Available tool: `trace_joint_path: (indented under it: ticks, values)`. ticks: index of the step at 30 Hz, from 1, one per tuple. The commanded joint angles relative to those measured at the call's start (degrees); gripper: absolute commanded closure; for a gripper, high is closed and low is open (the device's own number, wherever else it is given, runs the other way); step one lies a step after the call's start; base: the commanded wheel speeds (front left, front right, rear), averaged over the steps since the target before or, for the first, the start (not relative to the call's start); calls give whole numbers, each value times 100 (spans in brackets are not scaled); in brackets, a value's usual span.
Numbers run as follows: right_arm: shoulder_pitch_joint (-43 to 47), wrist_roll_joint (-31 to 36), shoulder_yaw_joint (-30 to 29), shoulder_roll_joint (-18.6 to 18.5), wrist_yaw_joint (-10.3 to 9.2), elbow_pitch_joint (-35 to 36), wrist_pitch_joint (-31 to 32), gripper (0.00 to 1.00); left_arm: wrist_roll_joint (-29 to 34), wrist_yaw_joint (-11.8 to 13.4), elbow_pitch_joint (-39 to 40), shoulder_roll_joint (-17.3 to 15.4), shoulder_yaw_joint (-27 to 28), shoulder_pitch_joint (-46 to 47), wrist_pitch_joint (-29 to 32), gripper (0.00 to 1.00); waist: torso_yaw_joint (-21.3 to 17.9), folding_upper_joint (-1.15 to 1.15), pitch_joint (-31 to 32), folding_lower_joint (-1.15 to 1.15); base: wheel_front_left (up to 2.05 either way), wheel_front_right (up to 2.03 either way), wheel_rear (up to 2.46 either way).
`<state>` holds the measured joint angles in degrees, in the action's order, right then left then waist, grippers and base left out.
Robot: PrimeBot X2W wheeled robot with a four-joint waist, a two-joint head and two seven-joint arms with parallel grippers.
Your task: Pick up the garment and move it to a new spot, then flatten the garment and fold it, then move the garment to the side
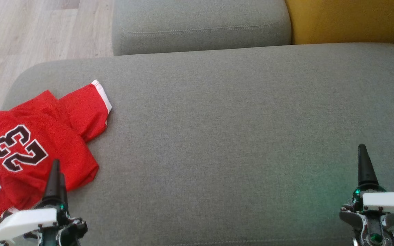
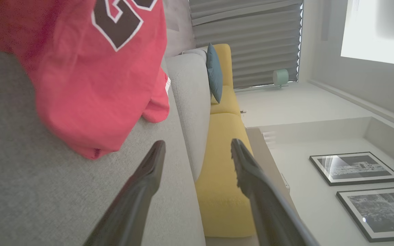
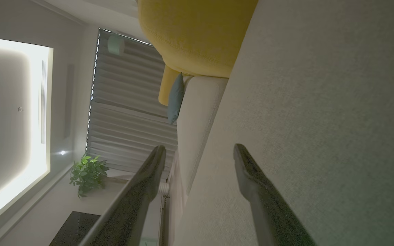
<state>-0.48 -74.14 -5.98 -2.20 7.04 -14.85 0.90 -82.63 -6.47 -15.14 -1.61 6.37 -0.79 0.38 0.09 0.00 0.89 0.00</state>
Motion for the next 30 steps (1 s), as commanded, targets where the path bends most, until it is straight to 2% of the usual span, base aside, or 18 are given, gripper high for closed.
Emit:
trace_joint_path:
  ticks: [1,15,18,20,30]
  values:
    - [-254,235,64,-34,14,288,-89,0,178,6,296,-73,116,314,-51,0,2,0,3,0,0,0,0]
    - [-231,2226,550,-39,19,828,-326,0,1557,330,1091,-82,-161,275,-285,0,25,0,26,0,0,0,0]
    - [-222,2723,723,-40,20,807,-376,0,2106,340,1137,-84,-360,217,-335,0,23,0,39,0,0,0,0]
    - [-219,3069,804,-41,21,830,-427,0,2468,431,1170,-85,-536,178,-385,0,17,0,47,0,0,0,0]
    - [-192,3912,916,-45,24,950,-579,0,3523,622,1301,-91,-886,176,-536,0,-24,0,21,0,0,0,0]
